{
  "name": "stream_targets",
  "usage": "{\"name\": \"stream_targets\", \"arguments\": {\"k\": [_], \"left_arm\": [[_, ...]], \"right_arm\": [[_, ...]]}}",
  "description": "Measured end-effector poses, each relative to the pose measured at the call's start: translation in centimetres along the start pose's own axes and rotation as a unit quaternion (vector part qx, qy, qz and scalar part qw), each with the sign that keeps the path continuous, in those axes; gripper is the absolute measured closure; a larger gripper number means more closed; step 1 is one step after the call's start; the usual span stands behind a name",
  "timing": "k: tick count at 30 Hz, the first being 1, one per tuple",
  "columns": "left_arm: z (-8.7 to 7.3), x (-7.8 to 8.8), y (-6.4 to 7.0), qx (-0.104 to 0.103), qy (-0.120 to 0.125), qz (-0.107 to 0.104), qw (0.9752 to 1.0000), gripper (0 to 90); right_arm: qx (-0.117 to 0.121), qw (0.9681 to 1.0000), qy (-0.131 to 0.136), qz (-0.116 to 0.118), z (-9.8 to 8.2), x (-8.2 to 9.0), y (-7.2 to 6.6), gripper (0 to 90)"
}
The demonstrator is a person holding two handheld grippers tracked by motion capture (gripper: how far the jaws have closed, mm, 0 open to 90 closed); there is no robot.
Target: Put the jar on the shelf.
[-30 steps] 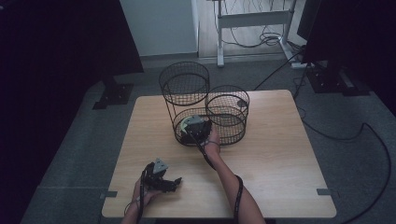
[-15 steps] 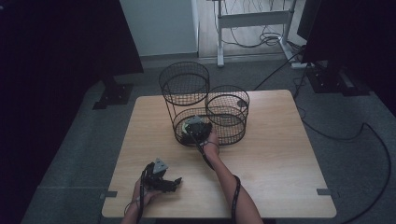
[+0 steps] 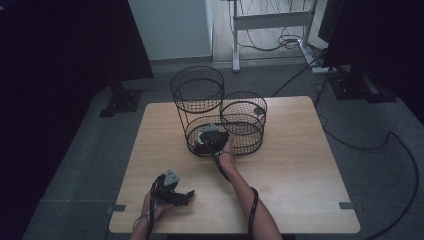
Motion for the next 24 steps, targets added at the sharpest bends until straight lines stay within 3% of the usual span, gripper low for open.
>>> {"name": "stream_targets", "arguments": {"k": [11, 24], "left_arm": [[0.0, 0.0, 0.0, 0.000, 0.000, 0.000, 1.0000, 4.9], [0.0, 0.0, 0.0, -0.002, 0.000, 0.001, 1.0000, 4.9]], "right_arm": [[-0.013, 0.9986, 0.052, 0.006, 0.3, 1.7, -0.4, 4.2], [-0.007, 0.9978, 0.065, 0.010, -0.5, 3.8, -0.9, 4.0]]}}
Point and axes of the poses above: each handheld gripper's, and its own axes: x roughly backward along the jaws, z roughly out of its top, y roughly to its right, the point moved 2 cm from there along -x, roughly forward along the jaws, and after that the axes turned 13 degrees about z, right-handed, at the moved point
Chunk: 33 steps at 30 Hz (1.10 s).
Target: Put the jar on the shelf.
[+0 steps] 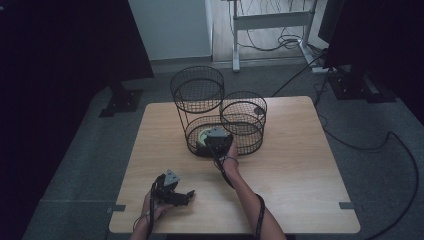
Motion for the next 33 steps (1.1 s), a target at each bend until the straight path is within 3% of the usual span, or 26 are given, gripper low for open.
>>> {"name": "stream_targets", "arguments": {"k": [22, 33], "left_arm": [[0.0, 0.0, 0.0, 0.000, 0.000, 0.000, 1.0000, 4.8], [0.0, 0.0, 0.0, 0.000, 0.000, 0.000, 1.0000, 4.7]], "right_arm": [[0.015, 0.9996, 0.022, 0.011, -1.0, 6.0, 0.9, 4.2], [0.018, 0.9991, 0.038, -0.004, -2.8, 10.4, 2.2, 4.7]]}}
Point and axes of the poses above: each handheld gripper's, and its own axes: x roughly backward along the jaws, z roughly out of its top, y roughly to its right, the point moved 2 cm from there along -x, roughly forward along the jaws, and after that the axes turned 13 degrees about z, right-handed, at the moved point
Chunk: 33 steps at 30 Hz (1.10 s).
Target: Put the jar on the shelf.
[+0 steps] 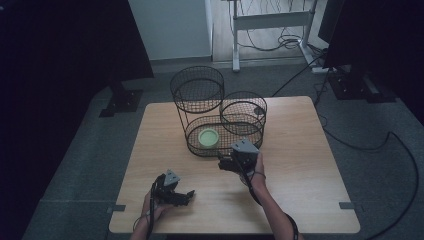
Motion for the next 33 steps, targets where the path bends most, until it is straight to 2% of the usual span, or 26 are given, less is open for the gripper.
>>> {"name": "stream_targets", "arguments": {"k": [7, 18, 27, 33], "left_arm": [[0.0, 0.0, 0.0, 0.001, 0.000, 0.000, 1.0000, 4.7], [0.0, 0.0, 0.0, 0.001, 0.000, 0.001, 1.0000, 4.5], [0.0, 0.0, 0.0, 0.001, 0.000, 0.001, 1.0000, 4.5], [0.0, 0.0, 0.0, 0.000, 0.000, 0.001, 1.0000, 4.5]], "right_arm": [[0.001, 0.9997, 0.011, -0.021, -1.2, 3.2, 0.8, 5.0], [-0.019, 0.9989, 0.007, -0.043, -5.5, 7.9, 2.7, 5.1], [-0.037, 0.9969, -0.012, -0.069, -8.2, 10.7, 4.6, 5.0], [-0.053, 0.9945, -0.031, -0.085, -9.7, 11.0, 5.9, 5.0]]}}
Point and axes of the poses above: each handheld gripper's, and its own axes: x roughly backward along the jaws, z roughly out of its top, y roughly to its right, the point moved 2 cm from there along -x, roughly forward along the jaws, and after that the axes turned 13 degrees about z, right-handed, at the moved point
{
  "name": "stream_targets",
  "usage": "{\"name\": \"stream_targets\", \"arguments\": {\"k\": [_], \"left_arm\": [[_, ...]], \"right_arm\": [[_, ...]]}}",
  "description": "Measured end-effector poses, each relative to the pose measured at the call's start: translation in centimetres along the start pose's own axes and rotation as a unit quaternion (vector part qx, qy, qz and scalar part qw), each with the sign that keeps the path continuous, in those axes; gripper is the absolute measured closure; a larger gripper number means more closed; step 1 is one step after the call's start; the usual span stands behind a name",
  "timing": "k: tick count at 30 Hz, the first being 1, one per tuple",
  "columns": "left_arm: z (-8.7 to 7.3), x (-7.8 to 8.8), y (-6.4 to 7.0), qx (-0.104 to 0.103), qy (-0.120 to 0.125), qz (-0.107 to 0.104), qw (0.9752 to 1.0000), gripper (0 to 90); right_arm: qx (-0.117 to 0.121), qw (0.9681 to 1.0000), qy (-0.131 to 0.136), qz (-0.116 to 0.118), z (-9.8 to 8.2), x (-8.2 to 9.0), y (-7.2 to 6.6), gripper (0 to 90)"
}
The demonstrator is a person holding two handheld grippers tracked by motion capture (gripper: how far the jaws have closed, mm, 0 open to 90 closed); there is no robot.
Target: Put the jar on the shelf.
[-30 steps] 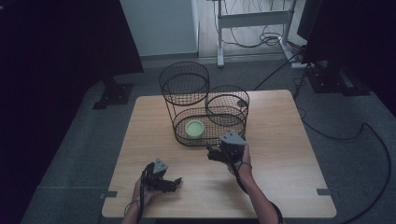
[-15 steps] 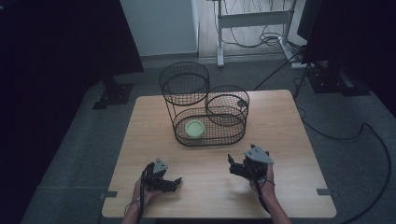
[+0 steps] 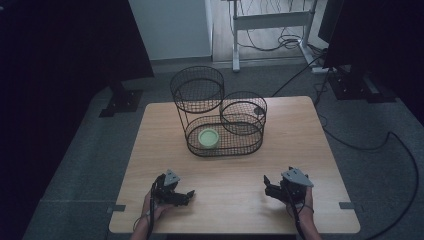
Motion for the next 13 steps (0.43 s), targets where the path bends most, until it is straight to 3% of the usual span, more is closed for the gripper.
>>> {"name": "stream_targets", "arguments": {"k": [13], "left_arm": [[0.00, 0.01, 0.02, 0.000, 0.001, 0.001, 1.0000, 4.5]], "right_arm": [[0.002, 0.9996, -0.026, -0.007, -0.81, -0.97, 0.27, 4.8]]}}
Point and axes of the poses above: each handheld gripper's, and its own axes: x roughly backward along the jaws, z roughly out of its top, y roughly to its right, the point moved 2 cm from there along -x, roughly forward along the jaws, and after that the axes turned 13 degrees about z, right-handed, at the moved point
